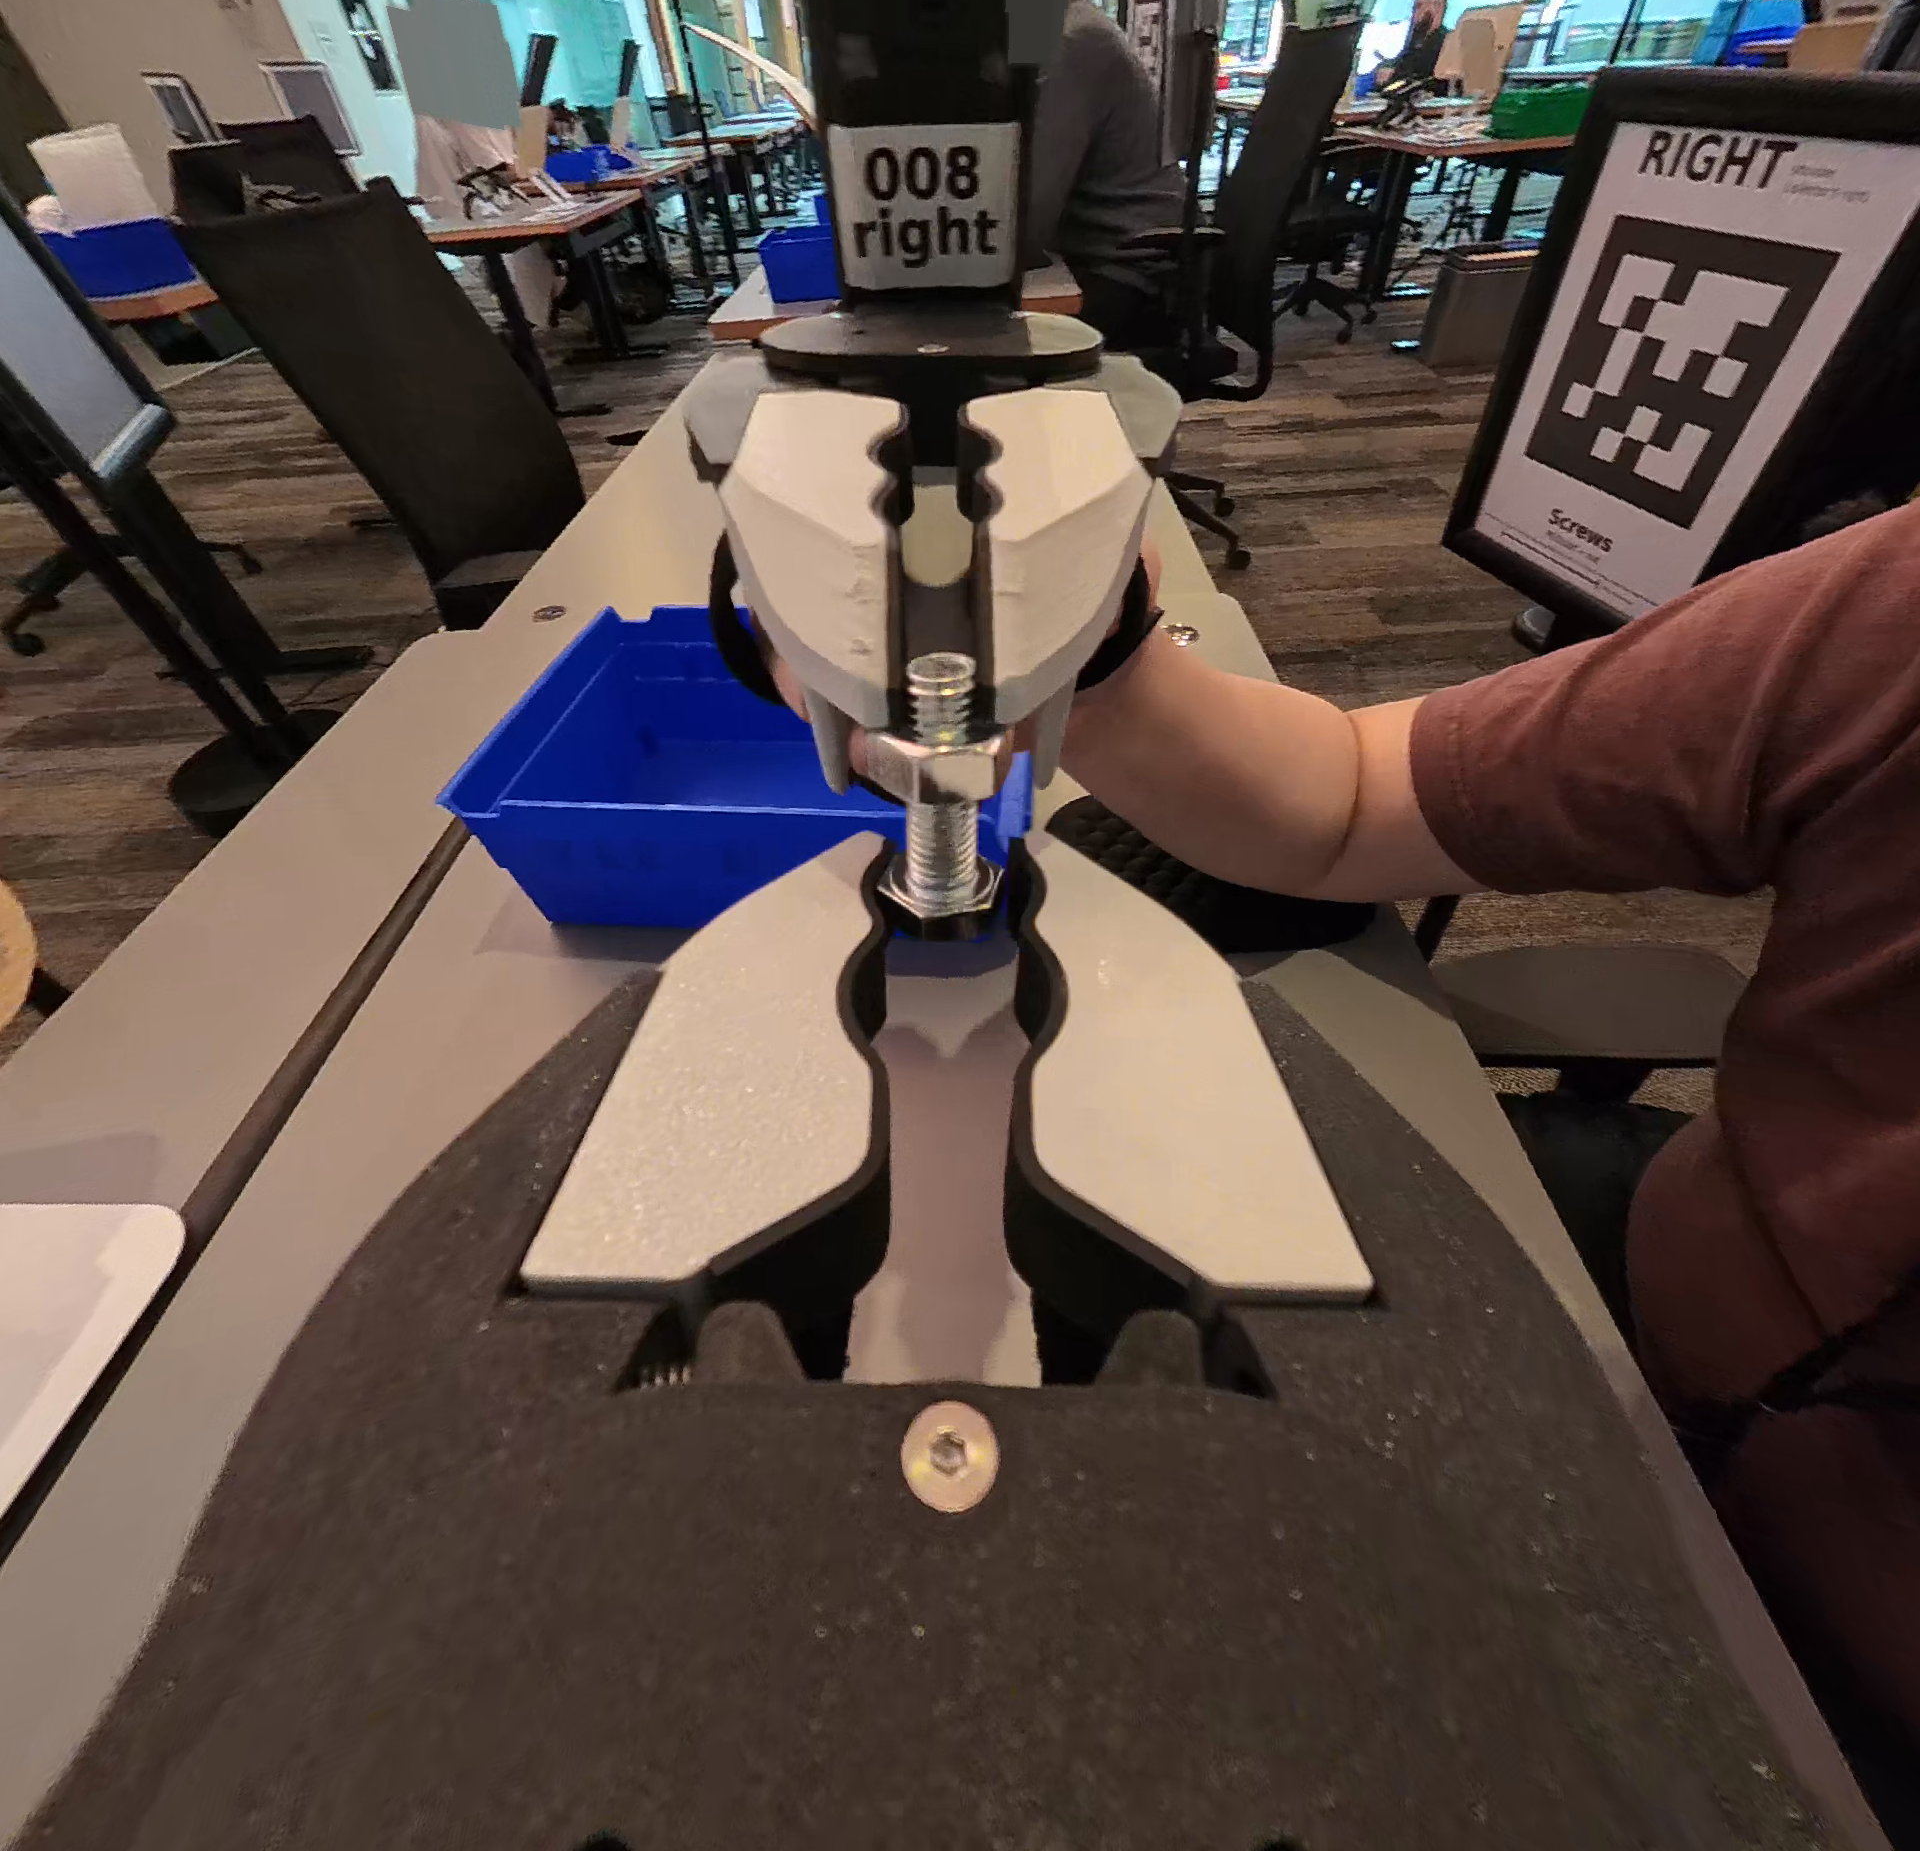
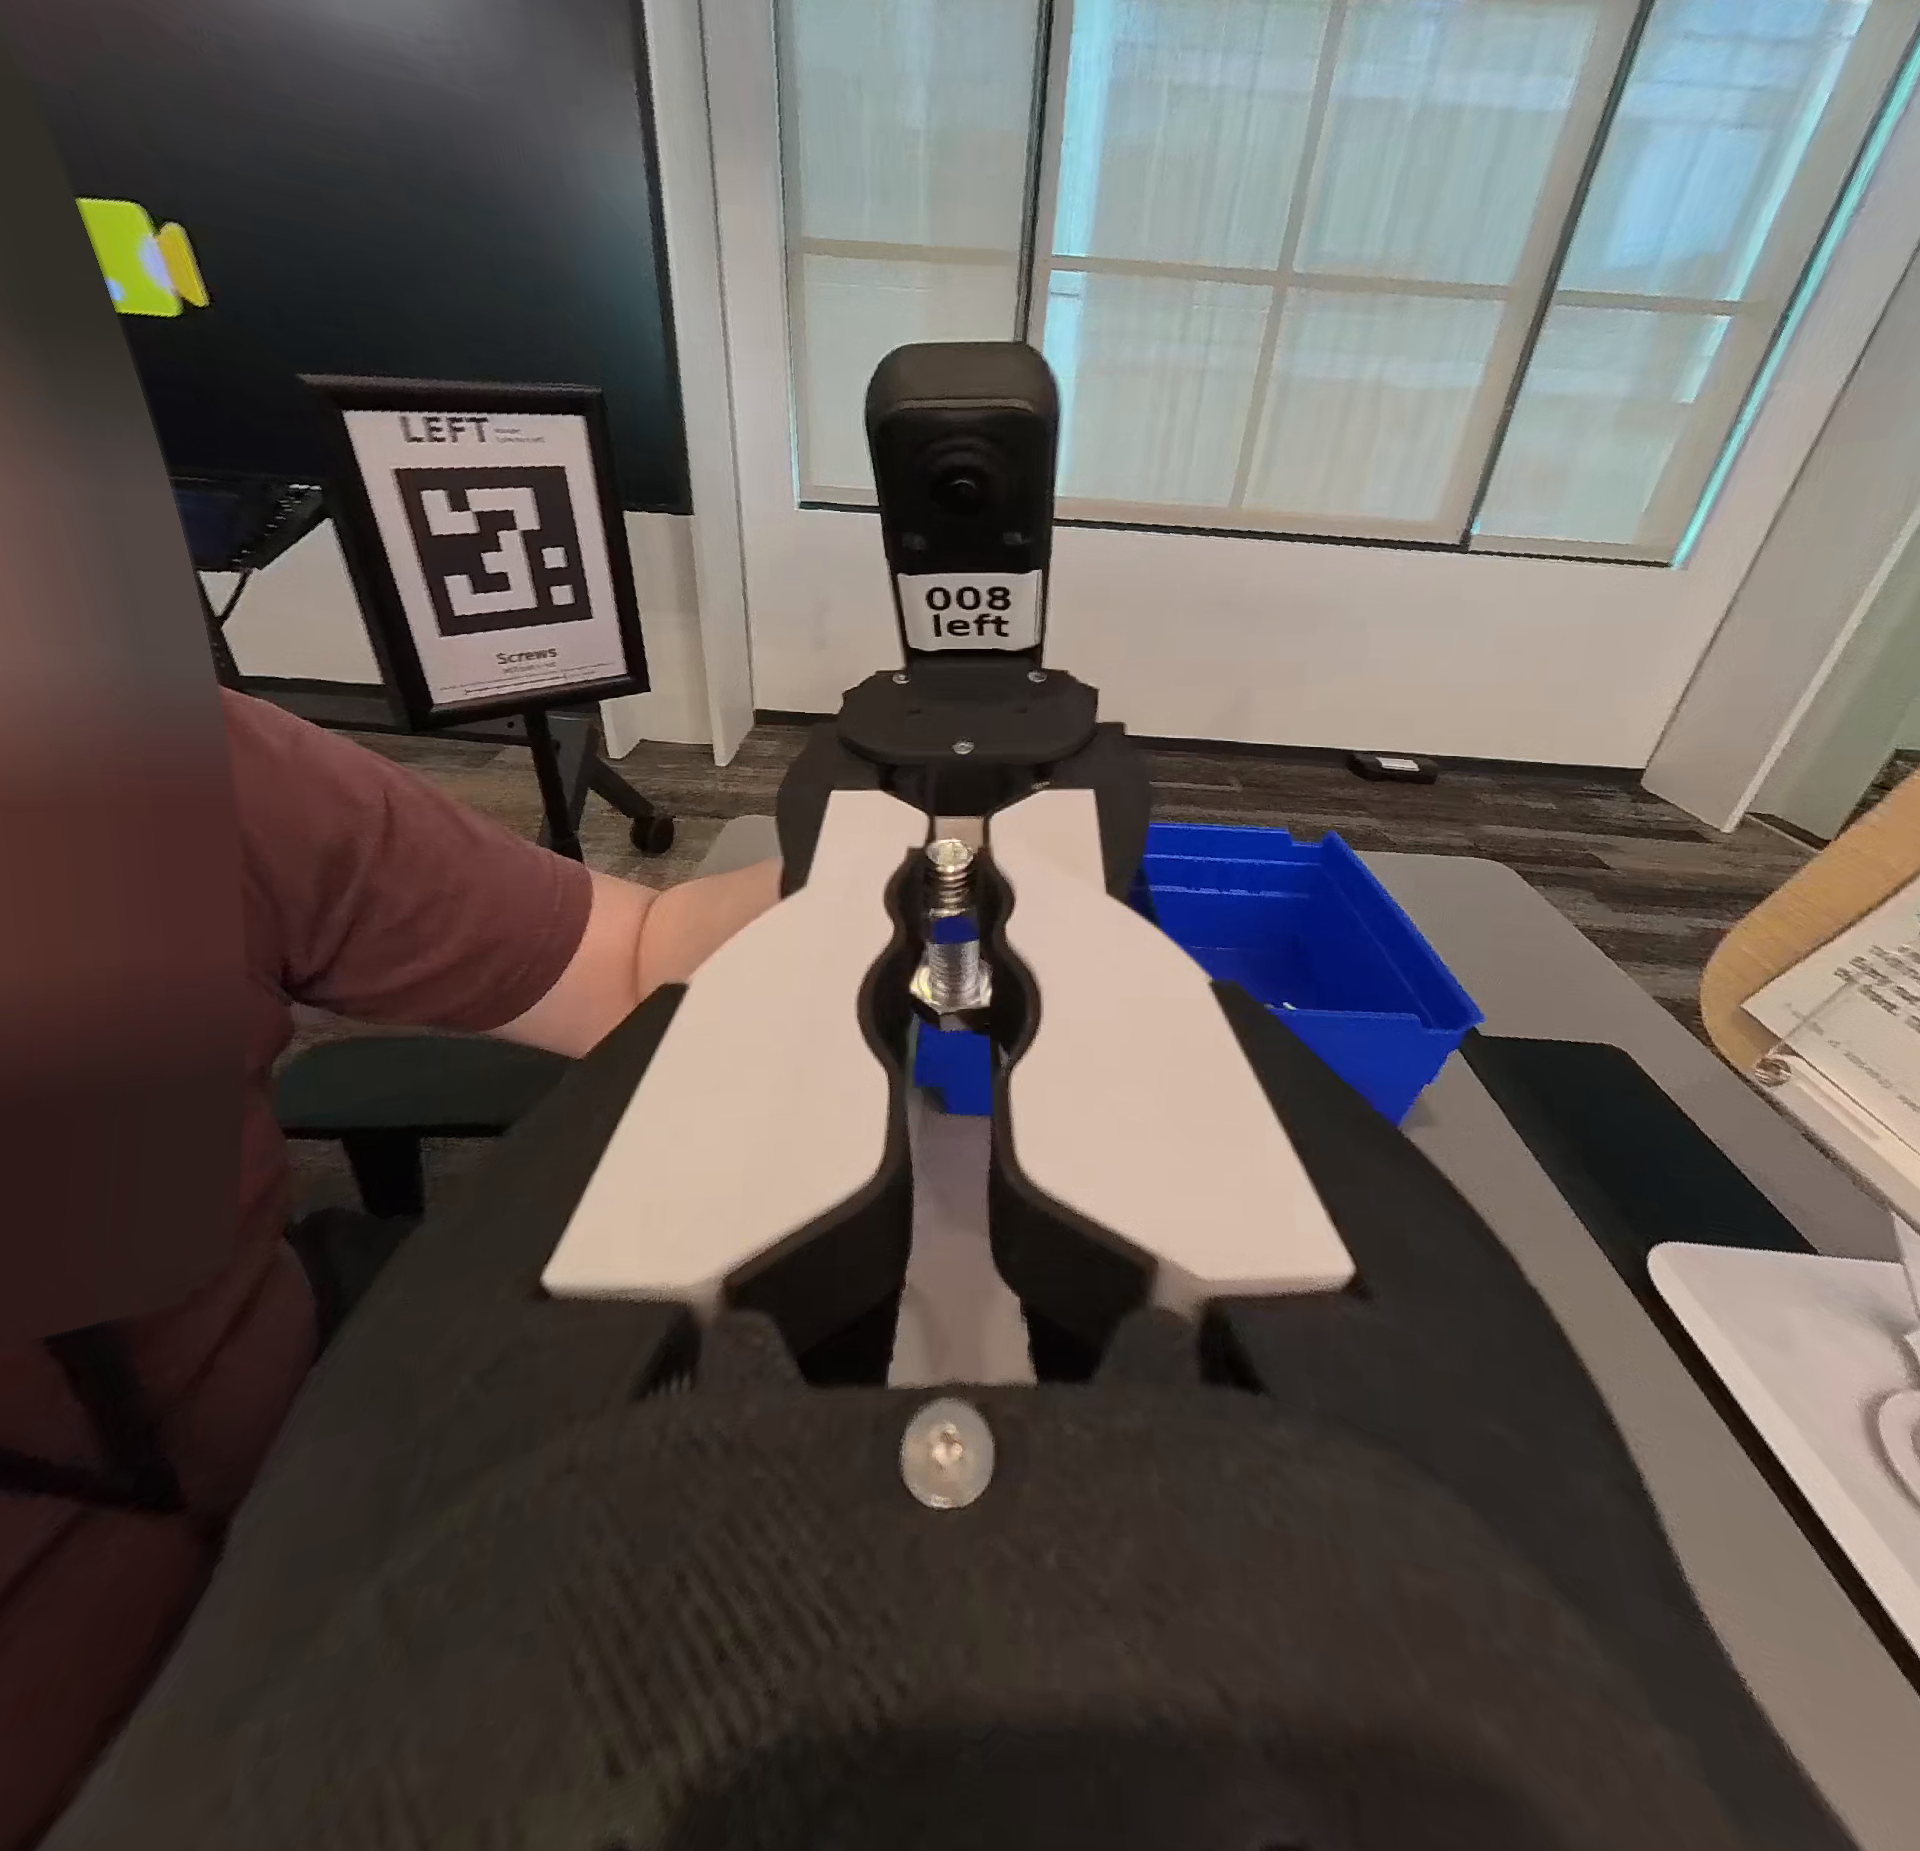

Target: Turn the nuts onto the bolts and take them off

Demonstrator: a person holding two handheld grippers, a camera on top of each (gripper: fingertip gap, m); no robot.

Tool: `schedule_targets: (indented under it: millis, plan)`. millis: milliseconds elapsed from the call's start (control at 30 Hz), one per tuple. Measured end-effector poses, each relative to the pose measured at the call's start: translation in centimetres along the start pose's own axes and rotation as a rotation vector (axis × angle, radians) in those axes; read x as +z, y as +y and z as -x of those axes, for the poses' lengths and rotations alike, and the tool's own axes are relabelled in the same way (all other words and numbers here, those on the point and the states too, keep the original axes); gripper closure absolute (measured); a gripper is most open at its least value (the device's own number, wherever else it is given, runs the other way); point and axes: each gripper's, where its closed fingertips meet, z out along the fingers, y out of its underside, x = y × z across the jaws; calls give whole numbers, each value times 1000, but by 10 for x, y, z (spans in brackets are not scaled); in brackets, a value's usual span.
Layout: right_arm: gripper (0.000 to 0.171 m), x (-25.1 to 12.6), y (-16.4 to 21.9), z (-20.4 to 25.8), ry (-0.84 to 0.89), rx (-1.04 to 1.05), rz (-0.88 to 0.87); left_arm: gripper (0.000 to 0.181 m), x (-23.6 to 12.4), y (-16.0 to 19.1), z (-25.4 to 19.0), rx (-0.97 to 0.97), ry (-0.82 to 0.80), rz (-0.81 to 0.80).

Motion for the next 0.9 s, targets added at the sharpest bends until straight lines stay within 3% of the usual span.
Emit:
schedule_targets:
  millis: [300,367,400,633,733,900]
  plan:
    - [161,-1,-3,6,-66,2,-43,166,1,-2,-5,42,-1,2]
    - [132,-2,-8,2,-43,6,-85,166,0,-2,-2,42,-26,9]
    - [127,-3,-9,-1,-26,14,-95,166,-1,-2,3,42,-57,11]
    - [126,1,4,-3,-31,30,-19,166,-6,1,19,2,-126,18]
    - [150,-5,3,1,-33,5,13,166,-12,0,28,-26,-163,5]
    - [132,-5,-1,-3,13,-10,-6,166,-17,-1,32,-42,-162,-5]
